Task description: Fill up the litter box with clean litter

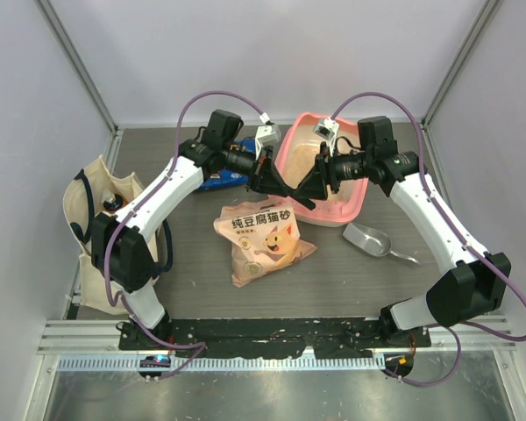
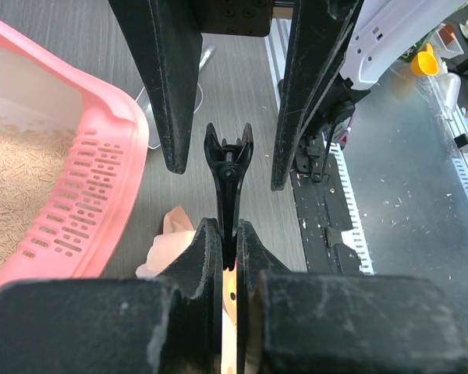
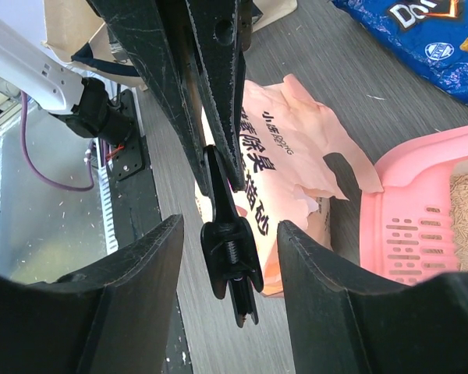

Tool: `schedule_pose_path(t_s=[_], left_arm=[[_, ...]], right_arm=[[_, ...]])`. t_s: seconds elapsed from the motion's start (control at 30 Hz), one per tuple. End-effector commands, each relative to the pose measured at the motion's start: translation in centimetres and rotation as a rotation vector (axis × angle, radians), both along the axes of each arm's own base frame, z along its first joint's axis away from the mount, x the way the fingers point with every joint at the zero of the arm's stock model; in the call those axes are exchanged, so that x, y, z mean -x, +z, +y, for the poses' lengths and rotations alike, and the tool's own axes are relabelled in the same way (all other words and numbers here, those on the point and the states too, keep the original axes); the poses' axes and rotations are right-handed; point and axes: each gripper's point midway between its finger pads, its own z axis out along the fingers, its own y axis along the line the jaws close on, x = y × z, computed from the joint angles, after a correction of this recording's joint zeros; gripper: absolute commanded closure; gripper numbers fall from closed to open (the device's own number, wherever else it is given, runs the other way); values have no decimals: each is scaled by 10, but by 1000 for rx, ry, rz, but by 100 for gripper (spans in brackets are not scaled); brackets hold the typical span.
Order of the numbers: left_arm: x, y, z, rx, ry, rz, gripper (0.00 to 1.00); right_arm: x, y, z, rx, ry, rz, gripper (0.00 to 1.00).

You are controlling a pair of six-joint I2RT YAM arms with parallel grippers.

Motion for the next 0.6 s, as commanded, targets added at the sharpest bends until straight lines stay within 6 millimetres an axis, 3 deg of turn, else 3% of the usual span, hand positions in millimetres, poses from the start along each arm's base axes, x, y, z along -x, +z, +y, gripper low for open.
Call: schedule_pose_path(t_s=[0.0,0.57], left_arm=[[1,21,0,48,-18,-30,100],[-2,20,0,57,-6,-16,100]], right_arm=[[-1,9,1,-13,6,-43,43],[-5,-1,-3,17,-20,-32,50]])
